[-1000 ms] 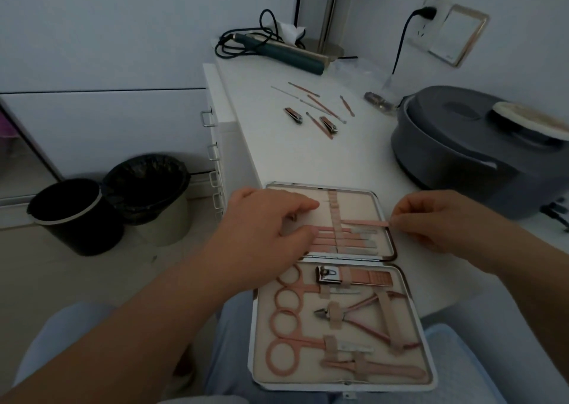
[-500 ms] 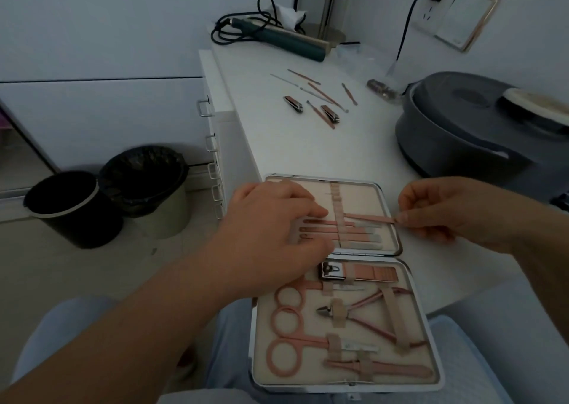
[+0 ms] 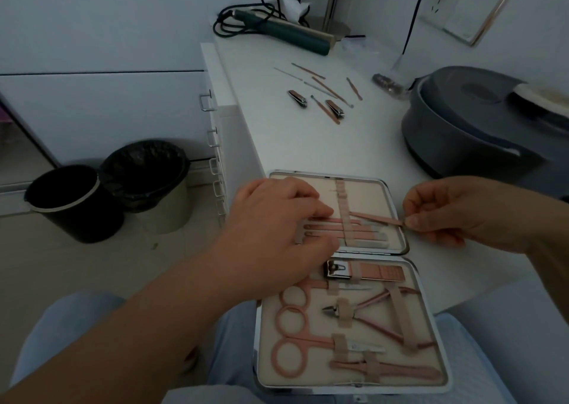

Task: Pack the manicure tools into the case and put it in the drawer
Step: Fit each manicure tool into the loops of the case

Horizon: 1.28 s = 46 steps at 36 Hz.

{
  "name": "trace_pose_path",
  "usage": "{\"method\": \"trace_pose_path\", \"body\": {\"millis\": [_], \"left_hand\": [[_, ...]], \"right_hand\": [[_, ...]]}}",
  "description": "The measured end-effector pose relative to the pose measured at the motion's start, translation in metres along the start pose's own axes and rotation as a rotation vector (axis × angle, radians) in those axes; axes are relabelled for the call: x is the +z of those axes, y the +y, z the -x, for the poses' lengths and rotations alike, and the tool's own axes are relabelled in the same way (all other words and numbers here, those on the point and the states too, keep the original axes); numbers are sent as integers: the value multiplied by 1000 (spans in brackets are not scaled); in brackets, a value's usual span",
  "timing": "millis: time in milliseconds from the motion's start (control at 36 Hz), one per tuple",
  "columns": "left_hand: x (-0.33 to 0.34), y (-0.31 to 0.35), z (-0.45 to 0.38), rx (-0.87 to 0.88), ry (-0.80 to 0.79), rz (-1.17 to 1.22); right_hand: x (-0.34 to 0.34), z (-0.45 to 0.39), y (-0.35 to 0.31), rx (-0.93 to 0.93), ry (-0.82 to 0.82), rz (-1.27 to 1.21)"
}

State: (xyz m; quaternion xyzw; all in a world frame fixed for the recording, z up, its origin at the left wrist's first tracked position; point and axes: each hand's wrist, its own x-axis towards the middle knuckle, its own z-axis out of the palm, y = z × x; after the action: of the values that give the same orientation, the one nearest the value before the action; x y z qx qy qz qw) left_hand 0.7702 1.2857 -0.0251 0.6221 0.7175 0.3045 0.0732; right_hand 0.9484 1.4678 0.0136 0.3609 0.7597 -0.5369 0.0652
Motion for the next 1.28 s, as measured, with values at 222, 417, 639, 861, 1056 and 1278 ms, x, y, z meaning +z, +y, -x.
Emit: {"method": "trace_pose_path", "body": {"millis": [222, 417, 639, 861, 1056, 1278], "left_hand": [[-1, 1, 0, 8, -18, -41], [-1, 3, 0, 15, -41, -65], [-1, 3, 1, 5, -55, -88], [-3, 3, 1, 10, -70, -91], [-4, 4, 1, 11, -65, -65], [-2, 3, 1, 12, -54, -69]], "right_hand": [[2, 0, -5, 12, -4, 34], [13, -10, -20, 3, 91, 183], [19, -1, -25, -88, 239, 479], [27, 1, -32, -178, 248, 804], [31, -8, -42, -175, 196, 829], [35, -10, -46, -218, 169, 885]]}}
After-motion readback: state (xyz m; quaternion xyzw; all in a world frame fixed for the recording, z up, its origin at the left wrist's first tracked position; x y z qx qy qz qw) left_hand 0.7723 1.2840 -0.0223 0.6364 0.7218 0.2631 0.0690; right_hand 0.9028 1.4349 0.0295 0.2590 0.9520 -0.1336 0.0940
